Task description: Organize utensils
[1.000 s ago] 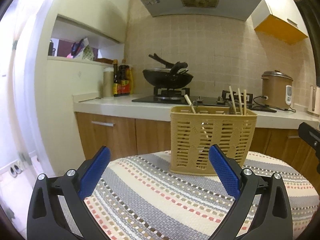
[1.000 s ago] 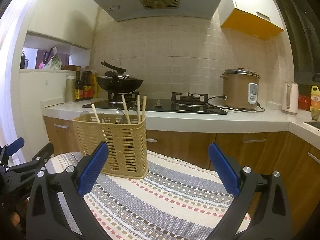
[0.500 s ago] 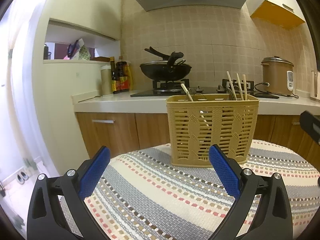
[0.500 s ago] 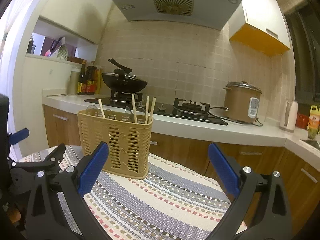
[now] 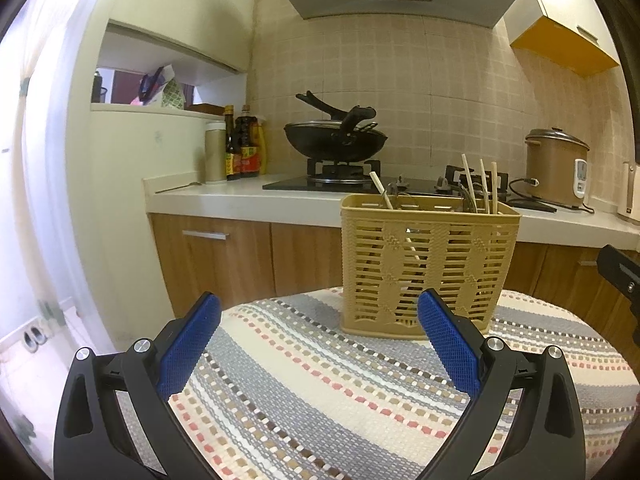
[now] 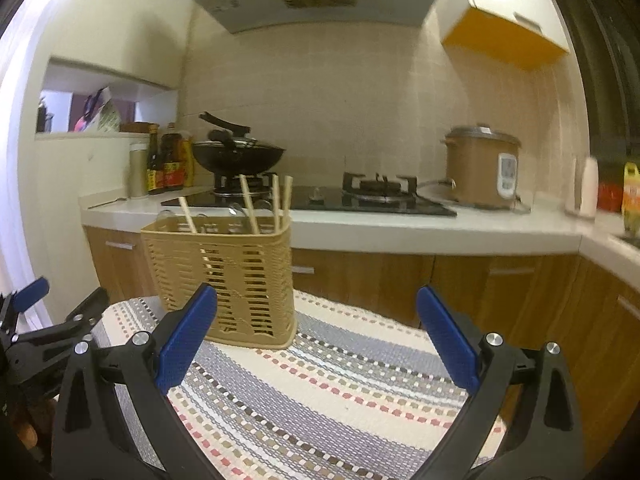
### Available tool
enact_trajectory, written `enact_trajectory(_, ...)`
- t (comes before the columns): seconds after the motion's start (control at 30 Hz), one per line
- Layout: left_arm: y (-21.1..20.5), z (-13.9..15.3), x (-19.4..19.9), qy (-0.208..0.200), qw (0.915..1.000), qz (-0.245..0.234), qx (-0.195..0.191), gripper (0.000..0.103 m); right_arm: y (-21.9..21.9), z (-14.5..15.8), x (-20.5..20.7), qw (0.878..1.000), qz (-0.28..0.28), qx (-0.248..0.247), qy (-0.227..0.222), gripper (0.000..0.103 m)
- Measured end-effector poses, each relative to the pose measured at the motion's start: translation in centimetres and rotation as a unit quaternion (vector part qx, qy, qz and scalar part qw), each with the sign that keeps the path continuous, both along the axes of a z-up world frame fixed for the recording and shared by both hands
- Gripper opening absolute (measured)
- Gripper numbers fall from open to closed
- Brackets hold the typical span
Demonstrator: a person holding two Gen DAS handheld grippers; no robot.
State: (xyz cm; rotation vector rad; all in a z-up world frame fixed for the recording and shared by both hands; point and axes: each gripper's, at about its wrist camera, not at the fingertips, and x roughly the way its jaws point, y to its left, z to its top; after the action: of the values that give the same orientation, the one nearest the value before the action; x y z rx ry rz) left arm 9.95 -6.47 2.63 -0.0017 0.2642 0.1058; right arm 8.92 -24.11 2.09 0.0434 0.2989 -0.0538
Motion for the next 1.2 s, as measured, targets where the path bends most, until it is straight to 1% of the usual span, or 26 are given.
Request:
enact_trajectory(0.2,-0.6,0.3,-0.5,-0.01,0.9999,-0.011,0.009,0.095,-0.6,-0.5,0.6,1.0,-0.008,0.014,0.015,0.095)
enact_trajectory(0.37,-0.6,0.4,-0.5,-0.009,0.9998,-0.018,0.005,0.095,-0.3,-0.6,0.7,1.0,-0.01,0.007,0.015,0.095)
enact_trajectory(0.5,-0.3,0.5,-0.5,-0.008,0.9998,-0.017,-0.003,0.095,-0.4,-0.8,0.9,1.0,-0.007,0.01,0.021,0.095)
enact_trajectory(0.73,0.2,0.5,-0.3,-0.003,0.9999,-0.009,-0.012,0.095,-1.0,-1.1,1.2,0.999,-0.006,0.029,0.032,0.095)
enact_trajectory(0.87,0.2,0.6,-0.4,-0.004,0.9999,-0.007,-0.011,0.095,-1.7,-1.3,1.5,0.998,-0.006,0.045,0.039,0.095)
enact_trajectory(1.2,0.1,0.6,-0.4,-0.004,0.9999,-0.01,-0.008,0.095,-1.1,-1.3,1.3,0.999,-0.005,0.028,0.036,0.095)
